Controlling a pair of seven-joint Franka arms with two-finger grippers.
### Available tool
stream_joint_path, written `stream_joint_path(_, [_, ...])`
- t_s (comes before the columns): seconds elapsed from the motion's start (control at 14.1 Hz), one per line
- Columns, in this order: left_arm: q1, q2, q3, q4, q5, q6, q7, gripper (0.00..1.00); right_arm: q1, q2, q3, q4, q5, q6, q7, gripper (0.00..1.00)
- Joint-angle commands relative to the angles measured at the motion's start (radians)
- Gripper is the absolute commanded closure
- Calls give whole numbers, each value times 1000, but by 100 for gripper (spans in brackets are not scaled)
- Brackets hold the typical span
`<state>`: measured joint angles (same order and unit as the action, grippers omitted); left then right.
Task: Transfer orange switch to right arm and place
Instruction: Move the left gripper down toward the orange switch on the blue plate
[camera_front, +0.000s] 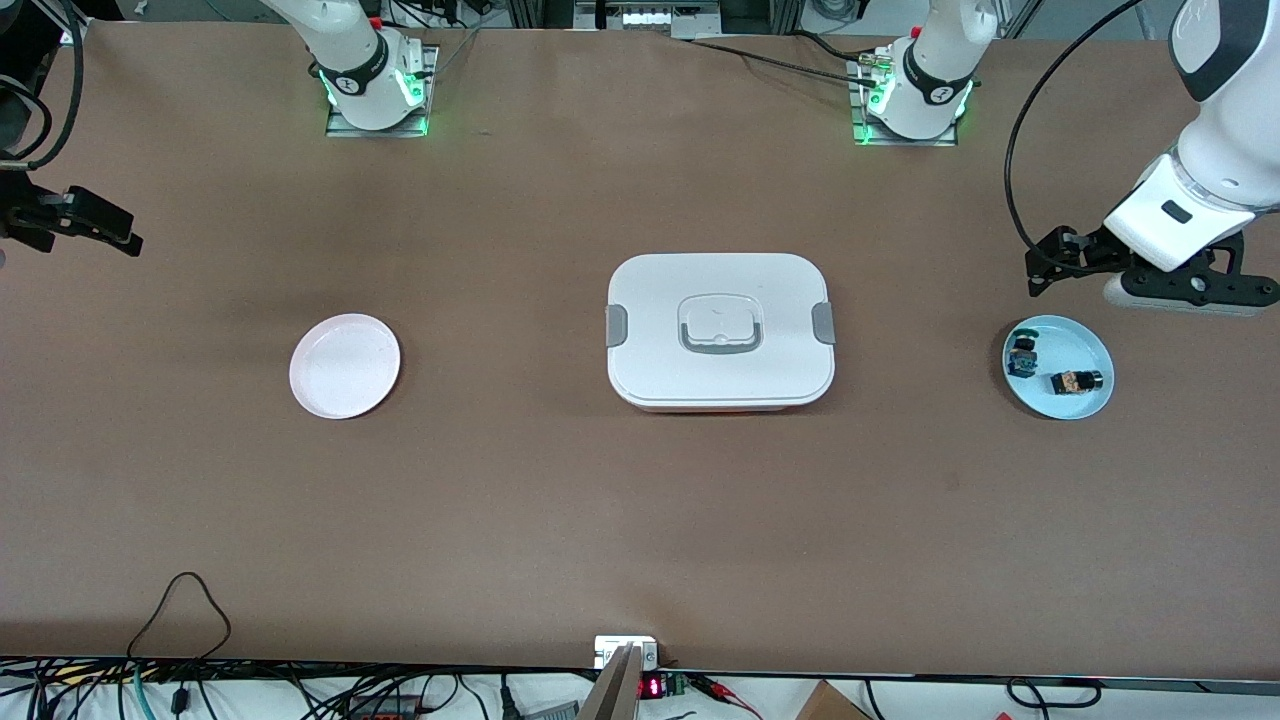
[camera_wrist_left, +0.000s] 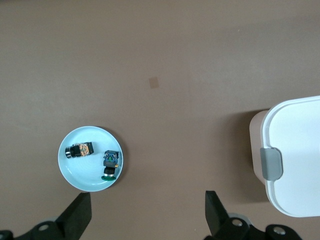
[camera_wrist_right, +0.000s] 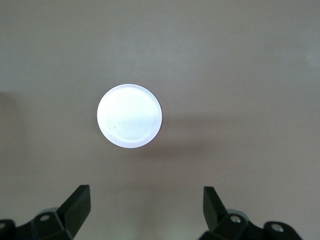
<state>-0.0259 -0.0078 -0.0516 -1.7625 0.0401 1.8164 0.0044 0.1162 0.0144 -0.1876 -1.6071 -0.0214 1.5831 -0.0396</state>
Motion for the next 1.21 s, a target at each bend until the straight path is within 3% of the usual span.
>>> stream_joint_path(0.0, [0,57,6,86,-17,-22,23,0,0,-4,2,15,8,-25,-2,0])
stream_joint_path(1.14, [4,72,7,113,-17,-124,9,0,0,-2,0,15,9,-25,0,0])
